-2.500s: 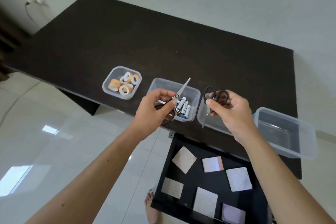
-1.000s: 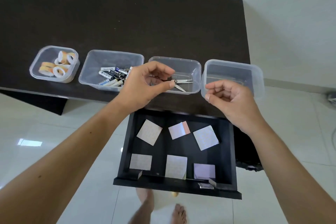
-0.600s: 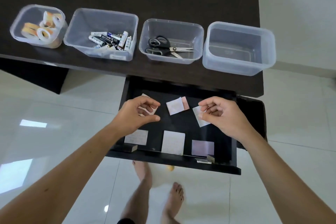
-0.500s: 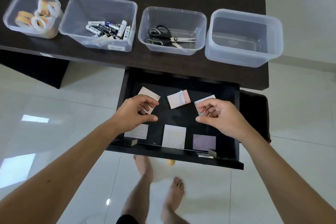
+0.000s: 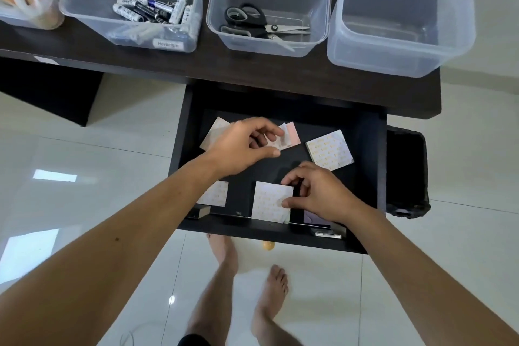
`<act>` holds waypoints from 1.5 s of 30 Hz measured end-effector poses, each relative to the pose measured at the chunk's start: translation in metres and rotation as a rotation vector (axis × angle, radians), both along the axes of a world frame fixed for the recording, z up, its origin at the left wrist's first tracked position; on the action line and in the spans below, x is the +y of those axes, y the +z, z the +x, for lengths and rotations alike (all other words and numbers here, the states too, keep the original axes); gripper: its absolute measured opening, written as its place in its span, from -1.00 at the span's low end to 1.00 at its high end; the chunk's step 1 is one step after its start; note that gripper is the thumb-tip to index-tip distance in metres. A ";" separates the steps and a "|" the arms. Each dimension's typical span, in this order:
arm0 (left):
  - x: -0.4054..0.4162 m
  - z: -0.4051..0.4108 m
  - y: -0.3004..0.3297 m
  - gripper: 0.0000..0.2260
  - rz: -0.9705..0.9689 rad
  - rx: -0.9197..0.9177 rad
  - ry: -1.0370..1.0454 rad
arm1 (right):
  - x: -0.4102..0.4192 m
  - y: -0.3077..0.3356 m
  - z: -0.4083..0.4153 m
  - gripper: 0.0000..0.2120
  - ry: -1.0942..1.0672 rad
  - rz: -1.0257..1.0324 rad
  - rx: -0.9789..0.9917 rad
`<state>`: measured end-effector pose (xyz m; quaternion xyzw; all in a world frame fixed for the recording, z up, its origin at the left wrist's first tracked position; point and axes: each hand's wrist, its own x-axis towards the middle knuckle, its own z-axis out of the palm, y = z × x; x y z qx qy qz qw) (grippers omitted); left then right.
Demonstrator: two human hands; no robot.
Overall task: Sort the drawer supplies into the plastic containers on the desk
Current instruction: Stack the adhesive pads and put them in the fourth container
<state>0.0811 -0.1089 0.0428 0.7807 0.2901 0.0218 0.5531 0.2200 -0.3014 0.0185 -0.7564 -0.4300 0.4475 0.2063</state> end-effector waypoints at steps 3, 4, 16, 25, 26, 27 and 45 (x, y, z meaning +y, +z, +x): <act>-0.001 0.025 -0.005 -0.69 0.039 -0.046 -0.018 | -0.004 0.003 0.003 -0.70 -0.064 -0.019 0.106; -0.002 0.033 -0.007 -0.69 0.063 -0.055 -0.027 | -0.006 0.003 0.004 -0.71 -0.080 -0.032 0.164; -0.012 0.096 -0.029 -0.56 0.086 0.062 -0.195 | -0.007 -0.001 0.006 -0.64 -0.113 -0.077 0.285; -0.028 0.111 -0.023 -0.36 0.443 0.230 -0.302 | -0.014 0.004 0.007 -0.81 -0.115 -0.129 0.293; -0.028 0.111 -0.024 -0.40 0.456 0.225 -0.312 | -0.014 0.003 0.006 -0.81 -0.123 -0.129 0.299; -0.028 0.111 -0.025 -0.44 0.451 0.210 -0.313 | -0.014 0.003 0.006 -0.82 -0.129 -0.127 0.301; -0.019 0.100 -0.022 -0.61 0.126 0.097 -0.272 | -0.012 0.001 0.006 -0.83 -0.128 -0.121 0.299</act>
